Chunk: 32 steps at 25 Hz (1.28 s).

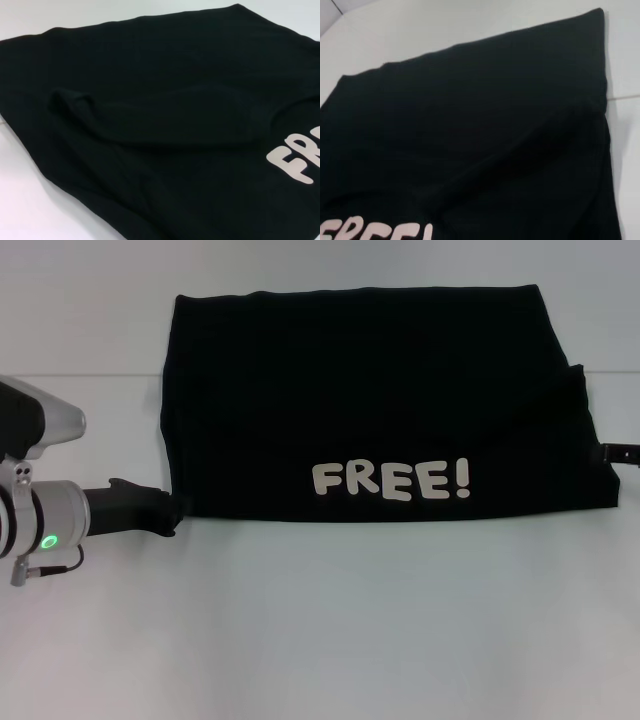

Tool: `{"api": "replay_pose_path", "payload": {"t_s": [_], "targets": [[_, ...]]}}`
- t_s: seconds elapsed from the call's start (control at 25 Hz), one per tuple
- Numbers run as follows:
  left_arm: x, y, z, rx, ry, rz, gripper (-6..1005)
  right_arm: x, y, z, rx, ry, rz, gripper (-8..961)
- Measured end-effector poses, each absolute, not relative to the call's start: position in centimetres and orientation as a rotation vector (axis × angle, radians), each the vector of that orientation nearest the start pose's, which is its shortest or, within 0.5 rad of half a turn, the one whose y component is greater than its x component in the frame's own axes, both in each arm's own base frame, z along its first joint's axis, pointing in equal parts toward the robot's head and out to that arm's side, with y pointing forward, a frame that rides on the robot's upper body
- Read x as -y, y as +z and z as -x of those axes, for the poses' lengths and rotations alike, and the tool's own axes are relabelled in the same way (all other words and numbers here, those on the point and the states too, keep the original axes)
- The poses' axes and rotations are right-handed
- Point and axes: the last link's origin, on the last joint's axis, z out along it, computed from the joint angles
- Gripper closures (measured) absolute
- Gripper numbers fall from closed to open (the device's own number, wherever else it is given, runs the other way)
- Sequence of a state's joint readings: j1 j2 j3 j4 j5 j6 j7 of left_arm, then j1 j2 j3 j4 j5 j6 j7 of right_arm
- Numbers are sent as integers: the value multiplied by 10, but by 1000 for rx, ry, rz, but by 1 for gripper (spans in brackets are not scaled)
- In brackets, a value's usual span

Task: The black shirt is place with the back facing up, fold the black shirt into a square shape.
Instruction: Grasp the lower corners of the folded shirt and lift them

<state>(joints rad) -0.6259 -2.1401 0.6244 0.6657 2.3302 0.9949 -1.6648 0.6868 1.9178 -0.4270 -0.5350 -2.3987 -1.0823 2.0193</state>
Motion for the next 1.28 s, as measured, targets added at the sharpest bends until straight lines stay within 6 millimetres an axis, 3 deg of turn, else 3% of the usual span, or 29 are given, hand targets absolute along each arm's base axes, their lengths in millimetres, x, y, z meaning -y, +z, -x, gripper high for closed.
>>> {"api": "replay_pose_path", "payload": {"t_s": [0.4, 0.6, 1.04, 1.16, 1.28], "targets": [[-391, -11, 301, 917, -185, 2326, 977, -414, 45, -333, -1361, 250, 2052, 200], [-393, -10, 299, 916, -187, 2323, 973, -411, 42, -331, -1364, 245, 2080, 203], [-395, -10, 301, 925, -182, 2301, 966, -399, 49, -341, -1386, 250, 2089, 624], [-393, -9, 302, 938, -186, 2296, 964, -395, 53, -344, -1385, 254, 2093, 856], [-391, -7, 302, 959, -202, 2299, 962, -388, 56, -346, -1381, 274, 2114, 893]]}}
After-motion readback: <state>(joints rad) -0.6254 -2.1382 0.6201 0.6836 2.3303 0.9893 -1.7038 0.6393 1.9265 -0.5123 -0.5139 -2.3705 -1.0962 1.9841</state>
